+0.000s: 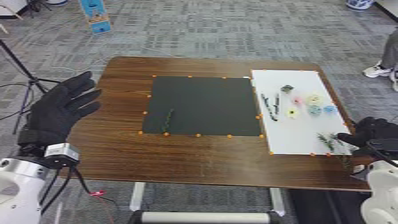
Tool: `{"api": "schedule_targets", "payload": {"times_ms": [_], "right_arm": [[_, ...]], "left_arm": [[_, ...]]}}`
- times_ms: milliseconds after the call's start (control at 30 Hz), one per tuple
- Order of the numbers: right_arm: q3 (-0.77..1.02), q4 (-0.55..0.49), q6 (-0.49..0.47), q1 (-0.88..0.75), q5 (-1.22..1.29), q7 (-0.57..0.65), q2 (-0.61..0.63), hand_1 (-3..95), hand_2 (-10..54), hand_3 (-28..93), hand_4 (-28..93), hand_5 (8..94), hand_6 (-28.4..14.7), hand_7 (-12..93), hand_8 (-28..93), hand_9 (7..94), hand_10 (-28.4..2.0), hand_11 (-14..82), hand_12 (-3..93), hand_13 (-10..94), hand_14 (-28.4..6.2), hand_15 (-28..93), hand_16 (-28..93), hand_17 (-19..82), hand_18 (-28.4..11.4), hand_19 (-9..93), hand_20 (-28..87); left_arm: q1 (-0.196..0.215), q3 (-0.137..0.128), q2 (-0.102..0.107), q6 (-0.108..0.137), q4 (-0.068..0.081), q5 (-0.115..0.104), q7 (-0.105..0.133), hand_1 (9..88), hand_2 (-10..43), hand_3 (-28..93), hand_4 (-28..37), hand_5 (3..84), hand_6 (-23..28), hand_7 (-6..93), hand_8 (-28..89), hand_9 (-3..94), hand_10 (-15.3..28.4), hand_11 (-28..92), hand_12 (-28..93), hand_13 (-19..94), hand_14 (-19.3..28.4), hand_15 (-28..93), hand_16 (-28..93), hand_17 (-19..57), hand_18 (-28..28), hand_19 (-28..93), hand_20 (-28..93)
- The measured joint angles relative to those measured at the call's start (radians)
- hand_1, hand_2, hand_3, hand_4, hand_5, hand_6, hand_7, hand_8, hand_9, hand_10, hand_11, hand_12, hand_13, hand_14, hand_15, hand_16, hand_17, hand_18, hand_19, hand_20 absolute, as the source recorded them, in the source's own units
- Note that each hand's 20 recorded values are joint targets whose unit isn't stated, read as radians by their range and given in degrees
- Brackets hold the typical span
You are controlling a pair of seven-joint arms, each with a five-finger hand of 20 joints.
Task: Arrange flowers
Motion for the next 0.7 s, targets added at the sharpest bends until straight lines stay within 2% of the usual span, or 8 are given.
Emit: {"api": "schedule_targets", "payload": {"times_ms": [133,400,500,600,667,700], "right_arm": [[0.035,-0.022,-0.027,-0.046,-0.002,0.036,-0.002,28.8,-9.5,72,-28,66.2,-0.2,30,-13,66.3,-12.6,56.0,42.1,63,-11.3,77,38,30,-21.6,82,47],[0.013,-0.023,-0.046,-0.063,0.022,0.028,-0.018,29.2,-9.5,71,-28,66.6,0.1,31,-13,66.5,-12.5,55.9,42.3,63,-11.2,77,38,30,-21.6,82,47],[-0.018,-0.018,-0.053,-0.045,0.029,0.024,-0.019,29.6,-9.5,71,-28,66.6,0.2,34,-13,66.4,-12.4,55.9,42.3,63,-11.2,77,38,30,-21.6,82,47],[-0.042,-0.007,-0.063,-0.023,0.034,0.023,-0.021,31.4,-9.5,76,-28,66.8,0.9,40,-14,66.3,-12.1,56.6,42.3,63,-11.0,77,38,30,-21.5,82,47],[-0.057,0.005,-0.07,-0.007,0.035,0.023,-0.022,38.6,-9.5,74,-28,65.8,0.3,46,7,66.4,-11.7,57.0,43.7,63,-11.0,77,39,30,-21.5,82,47],[-0.066,0.013,-0.073,0.001,0.035,0.024,-0.022,41.6,-9.5,74,-28,65.8,0.1,48,9,67.2,-11.1,54.8,49.3,63,-11.1,77,39,30,-21.4,82,47]], "left_arm": [[0.001,-0.002,0.0,-0.001,0.0,0.0,0.0,21.4,-4.0,71,-28.3,27.1,3.0,20.7,-11,23.8,10.9,22,14,21,13.1,25,1,-11.8,22.0,41,7],[0.005,-0.007,0.0,-0.001,0.0,0.0,0.0,21.4,-3.9,71,-28.3,27.2,3.1,20.7,-11,23.8,10.9,22,14,21,13.0,25,1,-11.8,22.0,41,7],[0.004,-0.007,0.0,-0.001,0.0,0.0,-0.001,21.5,-4.0,71,-28.3,27.2,3.1,20.7,-11,23.8,10.9,22,14,22,13.0,25,1,-11.8,21.9,41,7],[0.004,-0.006,0.0,-0.001,0.0,0.0,-0.001,21.5,-3.9,71,-28.3,27.1,3.0,20.7,-11,23.8,10.9,22,14,22,13.0,25,1,-11.8,22.0,41,7],[0.004,-0.006,0.0,-0.001,-0.001,0.0,-0.001,21.5,-3.9,71,-28.3,27.1,3.0,20.8,-11,23.8,10.9,22,14,22,12.9,25,1,-11.8,21.9,41,7],[0.004,-0.006,0.0,-0.001,-0.001,0.0,-0.001,21.5,-3.9,71,-28.3,27.1,3.0,20.8,-11,23.8,10.9,22,14,22,13.0,25,1,-11.8,21.9,41,7]]}}
